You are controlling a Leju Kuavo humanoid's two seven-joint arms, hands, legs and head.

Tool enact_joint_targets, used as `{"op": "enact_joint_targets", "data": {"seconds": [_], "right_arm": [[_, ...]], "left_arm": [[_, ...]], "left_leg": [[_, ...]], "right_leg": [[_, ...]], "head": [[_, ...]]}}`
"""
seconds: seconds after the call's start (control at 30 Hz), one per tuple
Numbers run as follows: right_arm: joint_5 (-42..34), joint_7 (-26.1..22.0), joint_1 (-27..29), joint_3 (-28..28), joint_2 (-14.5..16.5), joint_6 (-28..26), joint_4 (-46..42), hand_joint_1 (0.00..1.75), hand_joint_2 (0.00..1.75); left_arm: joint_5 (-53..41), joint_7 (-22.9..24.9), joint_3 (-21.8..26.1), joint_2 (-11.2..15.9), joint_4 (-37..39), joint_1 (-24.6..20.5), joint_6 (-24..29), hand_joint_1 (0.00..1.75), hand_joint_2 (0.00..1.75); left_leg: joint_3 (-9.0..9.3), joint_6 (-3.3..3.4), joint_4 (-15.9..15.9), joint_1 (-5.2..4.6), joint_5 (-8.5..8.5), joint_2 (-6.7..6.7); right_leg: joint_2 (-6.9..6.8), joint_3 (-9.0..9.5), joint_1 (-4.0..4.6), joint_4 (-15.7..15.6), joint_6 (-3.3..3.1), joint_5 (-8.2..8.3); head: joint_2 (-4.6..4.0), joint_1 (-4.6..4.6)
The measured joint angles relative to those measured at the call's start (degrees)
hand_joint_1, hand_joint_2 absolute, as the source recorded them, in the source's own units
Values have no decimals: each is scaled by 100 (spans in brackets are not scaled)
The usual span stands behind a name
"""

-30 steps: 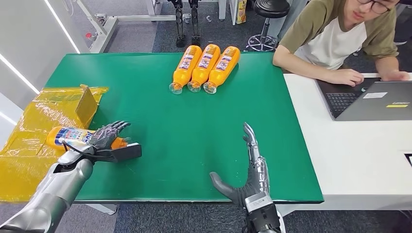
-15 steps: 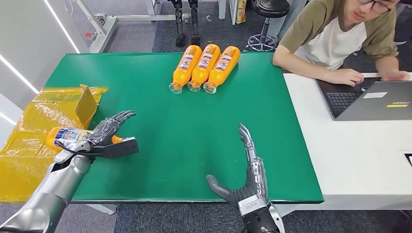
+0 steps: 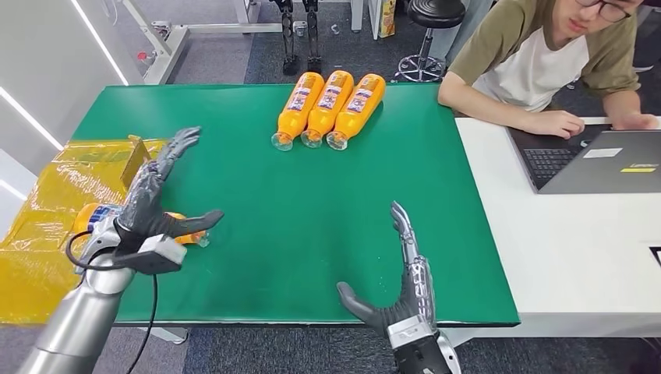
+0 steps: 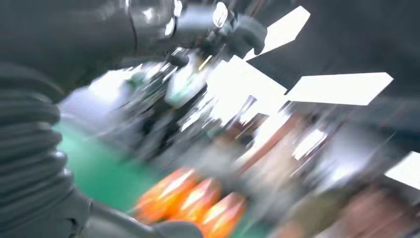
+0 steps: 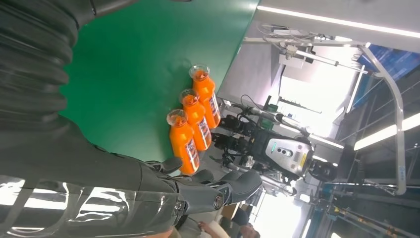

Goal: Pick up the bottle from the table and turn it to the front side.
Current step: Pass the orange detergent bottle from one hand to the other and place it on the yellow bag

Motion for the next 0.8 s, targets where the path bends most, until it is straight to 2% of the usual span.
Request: {"op": "enact_joint_targets", "data": {"seconds": [0.2, 0.33, 0.47, 0.63, 0.8], "right_arm": [[-32, 35, 165, -14, 0, -266, -76, 0, 175], [-31, 49, 197, -14, 0, -419, -84, 0, 175], [-138, -22, 216, -13, -1, -585, -84, 0, 175], [-399, -179, 220, 3, -14, -817, -58, 0, 175], [-139, -111, 204, 53, -42, -941, 20, 0, 175]], "left_arm": [[1314, 106, -6, -786, -1036, 678, 751, 0, 175], [1421, 253, -111, -1308, -1294, 1241, 1319, 0, 175], [1744, 340, -220, -1760, -1450, 1707, 1558, 0, 175], [2247, 325, -271, -2101, -1652, 2162, 1747, 0, 175], [1791, 507, -357, -2221, -1671, 2445, 2185, 0, 175]], "left_leg": [[3, 0, 0, -5, -8, 3], [2, 0, 1, -4, -9, 2], [2, -2, 1, -3, -13, 3], [1, -1, 0, -1, -15, 3], [1, 0, 0, 0, -17, 3]], "right_leg": [[3, 5, -4, -3, 4, -2], [2, 4, -4, -5, 4, -2], [3, 3, -3, -5, 4, -3], [3, 3, -2, -4, 4, -5], [3, 3, -1, -4, 5, -8]], "head": [[0, 0], [0, 2], [0, 0], [0, 0], [0, 0]]}}
